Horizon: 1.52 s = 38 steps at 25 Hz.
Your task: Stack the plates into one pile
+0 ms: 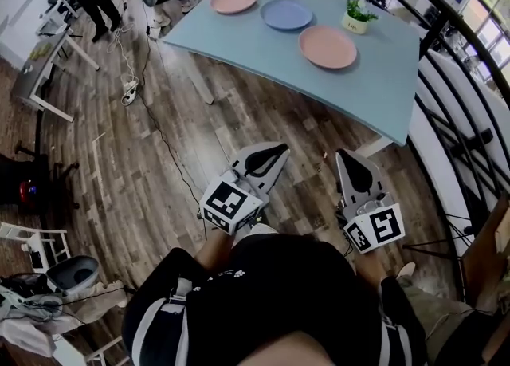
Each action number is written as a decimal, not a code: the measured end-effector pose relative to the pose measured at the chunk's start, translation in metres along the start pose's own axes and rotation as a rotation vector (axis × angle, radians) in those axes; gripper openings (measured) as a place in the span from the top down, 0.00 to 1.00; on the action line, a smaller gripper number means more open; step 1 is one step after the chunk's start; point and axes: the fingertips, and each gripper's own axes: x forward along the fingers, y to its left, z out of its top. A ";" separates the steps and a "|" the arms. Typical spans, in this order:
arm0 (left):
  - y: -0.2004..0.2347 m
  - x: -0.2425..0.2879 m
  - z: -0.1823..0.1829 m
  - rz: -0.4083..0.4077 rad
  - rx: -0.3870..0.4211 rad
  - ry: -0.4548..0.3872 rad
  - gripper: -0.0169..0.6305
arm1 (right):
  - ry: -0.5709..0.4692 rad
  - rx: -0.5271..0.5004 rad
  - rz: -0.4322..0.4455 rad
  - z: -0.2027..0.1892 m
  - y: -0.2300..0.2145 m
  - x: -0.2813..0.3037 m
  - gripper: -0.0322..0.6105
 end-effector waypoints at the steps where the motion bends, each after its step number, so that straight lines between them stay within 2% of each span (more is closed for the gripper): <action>1: 0.005 -0.001 -0.002 0.002 -0.004 -0.002 0.94 | 0.002 -0.003 0.001 -0.001 0.001 0.005 0.95; 18: 0.101 -0.036 -0.015 0.013 -0.049 -0.006 0.94 | 0.035 0.007 0.042 -0.011 0.040 0.102 0.95; 29: 0.132 -0.036 -0.025 -0.056 -0.051 -0.009 0.94 | 0.034 0.017 -0.061 -0.014 0.034 0.121 0.95; 35: 0.130 -0.018 -0.024 -0.101 -0.084 -0.011 0.94 | 0.064 0.010 -0.147 -0.013 0.008 0.111 0.95; 38: 0.130 -0.011 -0.023 -0.098 -0.075 -0.006 0.94 | 0.076 0.035 -0.135 -0.021 -0.003 0.116 0.95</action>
